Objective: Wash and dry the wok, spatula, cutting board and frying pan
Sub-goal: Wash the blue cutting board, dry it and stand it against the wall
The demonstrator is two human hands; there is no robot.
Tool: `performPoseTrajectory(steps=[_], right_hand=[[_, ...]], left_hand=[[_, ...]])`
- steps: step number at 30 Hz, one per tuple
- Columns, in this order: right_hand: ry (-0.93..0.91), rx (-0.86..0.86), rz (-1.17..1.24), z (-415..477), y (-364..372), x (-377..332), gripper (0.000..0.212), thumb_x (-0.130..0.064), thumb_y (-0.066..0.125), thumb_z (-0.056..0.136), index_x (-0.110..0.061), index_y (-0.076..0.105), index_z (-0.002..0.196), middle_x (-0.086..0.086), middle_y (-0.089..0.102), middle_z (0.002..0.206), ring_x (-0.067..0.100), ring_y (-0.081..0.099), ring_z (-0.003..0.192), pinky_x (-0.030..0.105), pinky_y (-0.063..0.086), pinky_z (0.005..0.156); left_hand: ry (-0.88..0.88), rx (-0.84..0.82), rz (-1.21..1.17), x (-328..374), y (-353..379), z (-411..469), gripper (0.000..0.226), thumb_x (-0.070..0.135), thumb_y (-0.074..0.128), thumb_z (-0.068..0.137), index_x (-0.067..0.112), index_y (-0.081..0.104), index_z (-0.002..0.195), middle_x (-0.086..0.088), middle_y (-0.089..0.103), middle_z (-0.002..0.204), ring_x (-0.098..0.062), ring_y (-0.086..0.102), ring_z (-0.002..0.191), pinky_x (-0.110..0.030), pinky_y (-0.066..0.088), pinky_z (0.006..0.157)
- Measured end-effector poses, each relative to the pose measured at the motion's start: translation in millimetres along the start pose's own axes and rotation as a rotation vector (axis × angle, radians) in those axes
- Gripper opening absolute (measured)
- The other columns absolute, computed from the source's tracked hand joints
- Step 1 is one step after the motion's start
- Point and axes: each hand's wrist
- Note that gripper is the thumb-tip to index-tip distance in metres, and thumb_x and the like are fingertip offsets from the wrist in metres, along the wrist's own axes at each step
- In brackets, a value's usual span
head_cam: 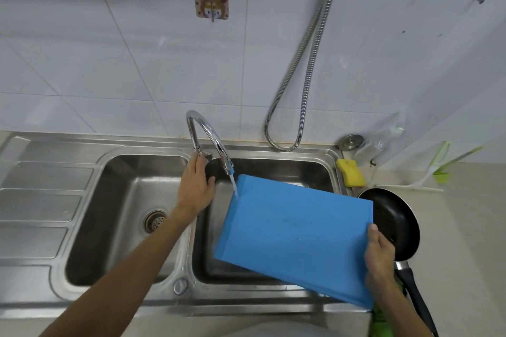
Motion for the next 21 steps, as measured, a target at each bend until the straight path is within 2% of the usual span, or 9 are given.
performPoseTrajectory(steps=[2, 5, 7, 8, 10, 13, 16, 18, 21], right_hand=[[0.004, 0.009, -0.002, -1.7, -5.4, -3.7, 0.039, -0.042, 0.045, 0.105, -0.016, 0.067, 0.087, -0.006, 0.067, 0.088, 0.009, 0.059, 0.078, 0.028, 0.045, 0.067], [-0.007, 0.017, -0.003, -5.0, -12.8, -11.9, 0.038, -0.041, 0.045, 0.105, -0.015, 0.066, 0.086, -0.007, 0.065, 0.086, 0.007, 0.056, 0.076, 0.029, 0.044, 0.068], [-0.015, 0.019, -0.008, -4.6, -18.7, -18.5, 0.034, -0.039, 0.046, 0.105, -0.018, 0.065, 0.087, -0.012, 0.063, 0.087, 0.003, 0.054, 0.078, 0.030, 0.042, 0.075], [-0.023, 0.016, -0.011, -3.2, -21.8, -21.4, 0.030, -0.039, 0.046, 0.105, -0.020, 0.065, 0.093, -0.015, 0.062, 0.089, 0.000, 0.053, 0.080, 0.031, 0.042, 0.080], [-0.037, 0.002, -0.014, -0.2, -26.7, -26.0, 0.027, -0.040, 0.047, 0.105, -0.020, 0.065, 0.103, -0.017, 0.062, 0.091, 0.001, 0.054, 0.082, 0.033, 0.042, 0.084], [-0.047, -0.052, 0.003, 5.2, -24.5, -28.6, 0.031, -0.040, 0.049, 0.104, -0.016, 0.068, 0.096, -0.008, 0.066, 0.093, 0.011, 0.060, 0.085, 0.033, 0.046, 0.084], [-0.020, -0.146, -0.012, 8.1, -4.9, -29.6, 0.033, -0.039, 0.052, 0.103, -0.016, 0.070, 0.089, 0.000, 0.069, 0.096, 0.019, 0.062, 0.090, 0.037, 0.048, 0.085], [0.012, -0.230, -0.010, 8.8, 16.3, -27.9, 0.029, -0.036, 0.054, 0.103, -0.014, 0.071, 0.092, 0.005, 0.072, 0.099, 0.024, 0.065, 0.093, 0.043, 0.050, 0.088], [0.071, -0.348, -0.004, 9.0, 51.7, -24.8, 0.021, -0.027, 0.054, 0.103, -0.013, 0.069, 0.100, 0.009, 0.071, 0.106, 0.029, 0.066, 0.097, 0.048, 0.052, 0.091]], left_hand=[[-0.193, 0.019, -0.175, 8.9, 13.4, -20.7, 0.054, 0.019, 0.064, 0.095, 0.005, 0.043, 0.143, -0.015, 0.048, 0.143, -0.029, 0.047, 0.132, -0.039, 0.041, 0.109], [-0.518, -0.369, -0.578, 33.0, 29.7, -44.3, 0.037, 0.042, 0.053, 0.102, 0.012, 0.058, 0.124, -0.007, 0.066, 0.120, -0.027, 0.065, 0.110, -0.043, 0.053, 0.097], [-0.698, -0.528, -0.968, 48.2, 35.4, -52.4, 0.039, 0.043, 0.051, 0.102, 0.011, 0.066, 0.119, -0.006, 0.074, 0.113, -0.023, 0.072, 0.101, -0.035, 0.059, 0.082], [-0.743, -0.527, -1.073, 53.0, 38.5, -54.9, 0.038, 0.041, 0.053, 0.102, 0.010, 0.068, 0.118, -0.007, 0.075, 0.112, -0.023, 0.073, 0.100, -0.033, 0.059, 0.077], [-0.780, -0.476, -1.133, 56.5, 44.9, -59.2, 0.036, 0.036, 0.059, 0.100, 0.006, 0.069, 0.116, -0.011, 0.075, 0.111, -0.027, 0.073, 0.102, -0.037, 0.058, 0.081], [-0.790, -0.401, -1.175, 47.4, 47.3, -66.2, 0.032, 0.026, 0.064, 0.097, -0.001, 0.069, 0.115, -0.017, 0.074, 0.113, -0.033, 0.072, 0.102, -0.043, 0.058, 0.088], [-0.812, -0.344, -1.209, 27.1, 36.6, -71.0, 0.031, 0.025, 0.067, 0.096, 0.002, 0.068, 0.117, -0.015, 0.074, 0.113, -0.034, 0.072, 0.103, -0.050, 0.056, 0.094], [-0.822, -0.272, -1.197, 10.5, 25.2, -74.1, 0.032, 0.026, 0.067, 0.095, 0.002, 0.068, 0.116, -0.014, 0.075, 0.112, -0.033, 0.072, 0.102, -0.049, 0.057, 0.091], [-0.809, -0.158, -1.179, -13.9, 1.6, -79.1, 0.029, 0.024, 0.069, 0.094, 0.001, 0.070, 0.113, -0.014, 0.076, 0.108, -0.030, 0.074, 0.096, -0.042, 0.061, 0.077]])
Point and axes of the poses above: each hand's wrist, its own z-axis towards the middle knuckle, its own y-axis out of the palm, x = y × z
